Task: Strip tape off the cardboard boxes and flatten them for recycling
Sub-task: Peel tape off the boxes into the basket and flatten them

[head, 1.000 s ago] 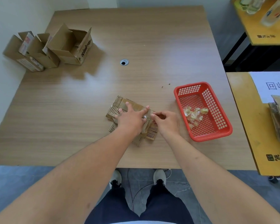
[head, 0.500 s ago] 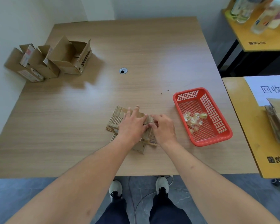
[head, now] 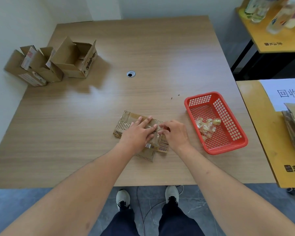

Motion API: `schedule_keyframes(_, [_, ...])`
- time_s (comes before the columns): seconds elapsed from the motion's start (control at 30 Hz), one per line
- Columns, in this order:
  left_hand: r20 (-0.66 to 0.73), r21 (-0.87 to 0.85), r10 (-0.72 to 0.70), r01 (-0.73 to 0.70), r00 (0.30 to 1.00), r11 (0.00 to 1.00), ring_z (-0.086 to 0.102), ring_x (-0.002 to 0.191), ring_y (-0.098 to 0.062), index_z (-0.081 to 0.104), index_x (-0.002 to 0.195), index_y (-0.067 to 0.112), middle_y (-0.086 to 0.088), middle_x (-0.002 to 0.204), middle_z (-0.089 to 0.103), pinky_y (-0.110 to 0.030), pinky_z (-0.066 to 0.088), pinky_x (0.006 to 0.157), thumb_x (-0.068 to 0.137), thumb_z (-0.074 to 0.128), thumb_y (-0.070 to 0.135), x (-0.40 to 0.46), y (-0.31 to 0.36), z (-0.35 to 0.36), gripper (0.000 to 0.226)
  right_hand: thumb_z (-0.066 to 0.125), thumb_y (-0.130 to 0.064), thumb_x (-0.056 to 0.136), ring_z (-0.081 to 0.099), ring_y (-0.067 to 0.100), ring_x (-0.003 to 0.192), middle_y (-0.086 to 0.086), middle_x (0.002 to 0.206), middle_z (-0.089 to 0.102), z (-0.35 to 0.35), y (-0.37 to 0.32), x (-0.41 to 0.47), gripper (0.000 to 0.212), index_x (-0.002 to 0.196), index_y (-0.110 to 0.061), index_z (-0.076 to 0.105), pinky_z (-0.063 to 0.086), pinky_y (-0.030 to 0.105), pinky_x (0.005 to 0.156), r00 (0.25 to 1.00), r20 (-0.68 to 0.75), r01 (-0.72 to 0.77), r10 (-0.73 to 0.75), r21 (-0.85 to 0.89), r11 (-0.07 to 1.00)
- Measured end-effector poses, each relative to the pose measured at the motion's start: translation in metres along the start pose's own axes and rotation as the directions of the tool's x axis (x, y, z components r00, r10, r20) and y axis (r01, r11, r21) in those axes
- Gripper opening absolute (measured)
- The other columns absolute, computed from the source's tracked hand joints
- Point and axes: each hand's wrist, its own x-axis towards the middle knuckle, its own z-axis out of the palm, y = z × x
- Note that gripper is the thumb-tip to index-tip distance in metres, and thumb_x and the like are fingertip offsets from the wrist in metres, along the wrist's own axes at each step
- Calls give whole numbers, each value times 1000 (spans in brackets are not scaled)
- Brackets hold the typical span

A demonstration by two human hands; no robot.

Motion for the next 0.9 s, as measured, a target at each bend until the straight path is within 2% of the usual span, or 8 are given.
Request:
schedule_keyframes(0.1, [-11, 70, -25, 26, 1000, 997, 3, 157, -30, 25, 158, 42, 8, 171, -2, -48, 18, 124, 109, 26, 48, -4, 0, 4, 49, 81, -21, 86, 66, 22, 88, 3, 92, 71, 1, -3, -1, 11, 97, -22, 82, 52, 36, 79, 1000, -13, -8, 8, 1, 1000])
schedule_keyframes(0.27, [-4, 83, -35, 36, 999, 996, -1, 157, -31, 16, 159, 45, 7, 170, -9, -47, 16, 125, 109, 21, 50, -5, 2, 9, 51, 78, -18, 89, 60, 16, 76, 1, 83, 66, 3, -2, -16, 6, 93, -18, 82, 40, 27, 68, 996, -88, 22, -19, 28, 999])
schedule_keyframes(0.4, [7, 100, -42, 41, 999, 994, -3, 157, -31, 12, 159, 45, 7, 170, -13, -46, 15, 125, 109, 19, 49, -5, 3, 12, 51, 80, -11, 86, 60, 13, 71, -1, 79, 68, 9, -3, -25, 5, 89, -15, 83, 45, 27, 67, 980, -199, 5, 18, 116, 993])
schedule_keyframes(0.5, [17, 104, -100, 98, 995, 990, -4, 156, -33, 8, 160, 44, 6, 169, -16, -47, 13, 126, 109, 17, 48, -1, -3, 11, 51, 80, -5, 85, 61, 4, 72, -7, 80, 67, 3, 0, -33, 8, 86, -13, 81, 46, 15, 68, 962, -273, 67, -16, 177, 982])
schedule_keyframes(0.6, [29, 106, -121, 118, 992, 987, -4, 156, -35, 7, 160, 42, 4, 169, -17, -48, 14, 126, 109, 17, 46, 6, -10, 7, 52, 81, -5, 84, 61, 3, 75, -9, 82, 67, -7, 4, -38, 8, 88, -13, 81, 44, 10, 70, 973, -186, 162, -134, 144, 976])
schedule_keyframes(0.7, [10, 121, -116, 114, 993, 986, 0, 156, -35, 10, 160, 42, 4, 170, -12, -48, 17, 125, 109, 18, 47, 6, -7, 6, 52, 79, -11, 88, 62, 1, 81, -10, 86, 66, -13, 1, -34, 5, 89, -16, 79, 43, 10, 71, 995, -100, 30, -9, 212, 977])
schedule_keyframes(0.83, [-8, 124, -109, 110, 994, 986, 3, 156, -33, 13, 160, 43, 5, 171, -7, -48, 20, 124, 109, 19, 49, 3, -6, 2, 51, 73, -12, 94, 58, -4, 84, 1, 100, 59, -3, -9, -25, 8, 86, -15, 73, 41, 5, 75, 993, -46, -91, 105, 250, 964])
schedule_keyframes(0.9, [0, 121, -102, 101, 995, 987, 4, 156, -32, 12, 159, 45, 7, 171, -7, -48, 22, 122, 109, 19, 50, 1, -7, -1, 52, 75, -17, 93, 60, 3, 86, 4, 107, 53, 2, -12, -22, 12, 82, -20, 72, 48, 14, 81, 988, -25, -144, 155, 252, 957])
